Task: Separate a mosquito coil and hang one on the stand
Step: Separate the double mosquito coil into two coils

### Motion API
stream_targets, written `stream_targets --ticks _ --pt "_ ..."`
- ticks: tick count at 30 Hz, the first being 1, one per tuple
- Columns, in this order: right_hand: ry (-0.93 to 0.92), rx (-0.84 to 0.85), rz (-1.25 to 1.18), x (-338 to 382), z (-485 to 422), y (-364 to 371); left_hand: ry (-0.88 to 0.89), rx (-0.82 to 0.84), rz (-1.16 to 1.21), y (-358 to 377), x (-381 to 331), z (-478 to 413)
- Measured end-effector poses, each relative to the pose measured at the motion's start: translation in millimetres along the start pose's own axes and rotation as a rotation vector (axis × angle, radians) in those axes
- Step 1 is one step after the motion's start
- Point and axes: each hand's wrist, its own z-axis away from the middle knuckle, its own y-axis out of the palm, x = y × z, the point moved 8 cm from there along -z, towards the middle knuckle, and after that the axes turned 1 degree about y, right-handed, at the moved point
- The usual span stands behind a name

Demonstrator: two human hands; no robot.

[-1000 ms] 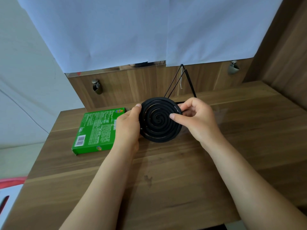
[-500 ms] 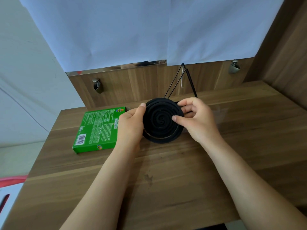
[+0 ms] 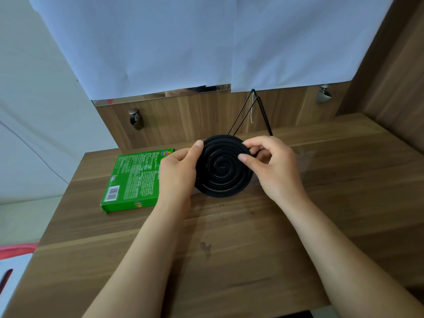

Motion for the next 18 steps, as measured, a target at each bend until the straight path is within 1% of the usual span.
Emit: stream_targets --ticks 5,10,15,18 --pt "0.003 0.010 -0.060 -2.2 -1.2 0.7 -0.043 0.009 0.069 -0.3 1.4 -1.7" --pt "0.055 0.022 -0.131 -6.9 -2.9 0.4 -0.067 0.046 0.100 0.5 3.1 -4.1" --pt "0.073 0.147 -0.063 -8.8 -2.7 9.6 -0.044 0.043 0.045 -0.9 2.8 -3.8" --pt "0.071 0.173 -0.008 -9.0 -1.1 11.8 0.028 0.014 -0.028 -3.7 -1.4 -3.5"
